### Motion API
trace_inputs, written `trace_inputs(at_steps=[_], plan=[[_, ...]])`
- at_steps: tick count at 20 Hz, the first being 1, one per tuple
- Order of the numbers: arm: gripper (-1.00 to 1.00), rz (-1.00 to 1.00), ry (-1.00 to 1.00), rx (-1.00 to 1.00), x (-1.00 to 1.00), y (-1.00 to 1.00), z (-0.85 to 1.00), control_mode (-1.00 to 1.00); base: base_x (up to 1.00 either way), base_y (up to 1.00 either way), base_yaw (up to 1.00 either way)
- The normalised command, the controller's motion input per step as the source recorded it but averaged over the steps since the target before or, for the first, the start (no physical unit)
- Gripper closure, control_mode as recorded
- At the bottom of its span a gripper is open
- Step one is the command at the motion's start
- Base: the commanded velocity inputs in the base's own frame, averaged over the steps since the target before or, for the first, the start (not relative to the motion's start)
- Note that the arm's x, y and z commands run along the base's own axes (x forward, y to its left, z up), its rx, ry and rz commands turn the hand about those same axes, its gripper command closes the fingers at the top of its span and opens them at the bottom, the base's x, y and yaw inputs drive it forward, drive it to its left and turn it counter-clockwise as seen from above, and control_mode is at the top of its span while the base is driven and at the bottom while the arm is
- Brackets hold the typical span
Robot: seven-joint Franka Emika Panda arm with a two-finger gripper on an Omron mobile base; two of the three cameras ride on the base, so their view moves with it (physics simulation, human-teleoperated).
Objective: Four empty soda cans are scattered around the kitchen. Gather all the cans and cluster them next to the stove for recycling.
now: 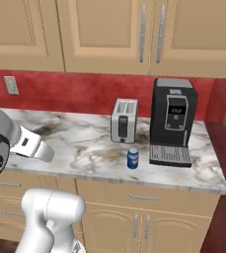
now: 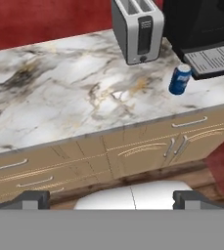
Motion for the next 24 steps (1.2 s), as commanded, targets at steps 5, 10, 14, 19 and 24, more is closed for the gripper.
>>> trace_inputs(at_steps=[5,10,14,19,24], plan=[[-1.0,0.0,0.0,0.0,0.0,0.0,0.0,1.0,0.0,-0.45,0.0],[-1.0,0.0,0.0,0.0,0.0,0.0,0.0,1.0,0.0,-0.42,0.0],[-1.0,0.0,0.0,0.0,0.0,0.0,0.0,1.0,0.0,-0.41,0.0],[-1.0,0.0,0.0,0.0,0.0,0.0,0.0,1.0,0.0,-0.41,0.0],[-1.0,0.0,0.0,0.0,0.0,0.0,0.0,1.0,0.0,-0.42,0.0]])
